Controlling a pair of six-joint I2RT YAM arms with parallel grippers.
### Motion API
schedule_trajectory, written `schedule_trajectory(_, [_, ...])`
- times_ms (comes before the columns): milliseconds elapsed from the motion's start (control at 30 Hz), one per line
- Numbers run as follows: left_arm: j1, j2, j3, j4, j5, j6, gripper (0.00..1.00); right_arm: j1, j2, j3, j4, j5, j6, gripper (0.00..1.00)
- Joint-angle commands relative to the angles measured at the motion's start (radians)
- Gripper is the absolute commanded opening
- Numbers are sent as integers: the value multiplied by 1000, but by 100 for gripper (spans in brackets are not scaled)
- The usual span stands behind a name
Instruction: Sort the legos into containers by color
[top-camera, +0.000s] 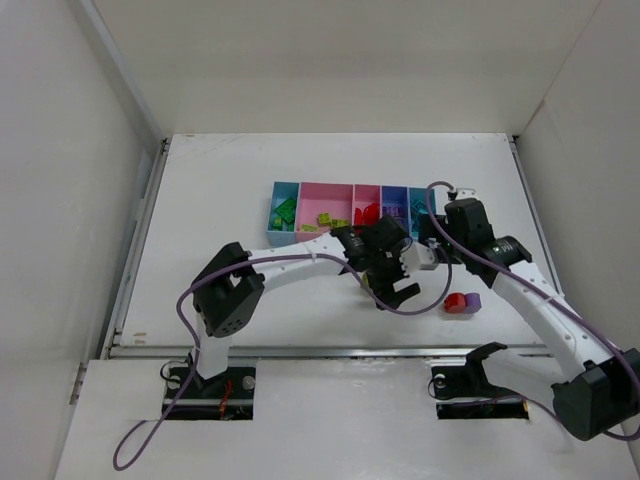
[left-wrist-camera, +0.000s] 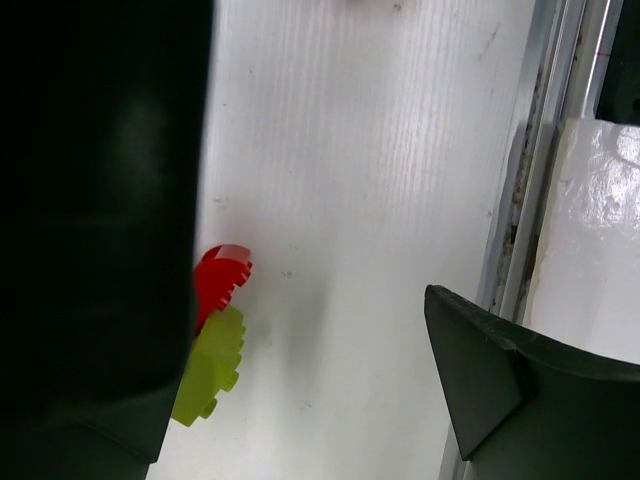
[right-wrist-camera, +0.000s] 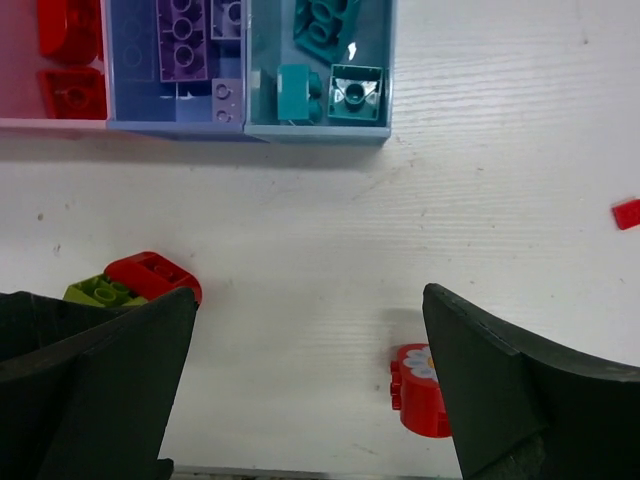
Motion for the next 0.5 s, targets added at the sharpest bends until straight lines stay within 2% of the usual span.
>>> schedule_trajectory(0, [68,59,-4,-60,-227,-224,94,36,-96,21,-21,-86,35,100])
schedule_trajectory(67, [68,59,-26,-69,-257,-224,90,36,-96,21,-36,-47,35,100])
schedule_trajectory(200, [68,-15,-85,-68,-274,-214,89,24,-96,44,-62,10,56,100])
schedule_trajectory(367, [77,-225,-198,62,-283,-193,92,2,-74,86,-52,0,30,100])
schedule_trajectory(467, [108,-282,-223,63,-256,-181,92,-18,-35,110,-52,20,9,100])
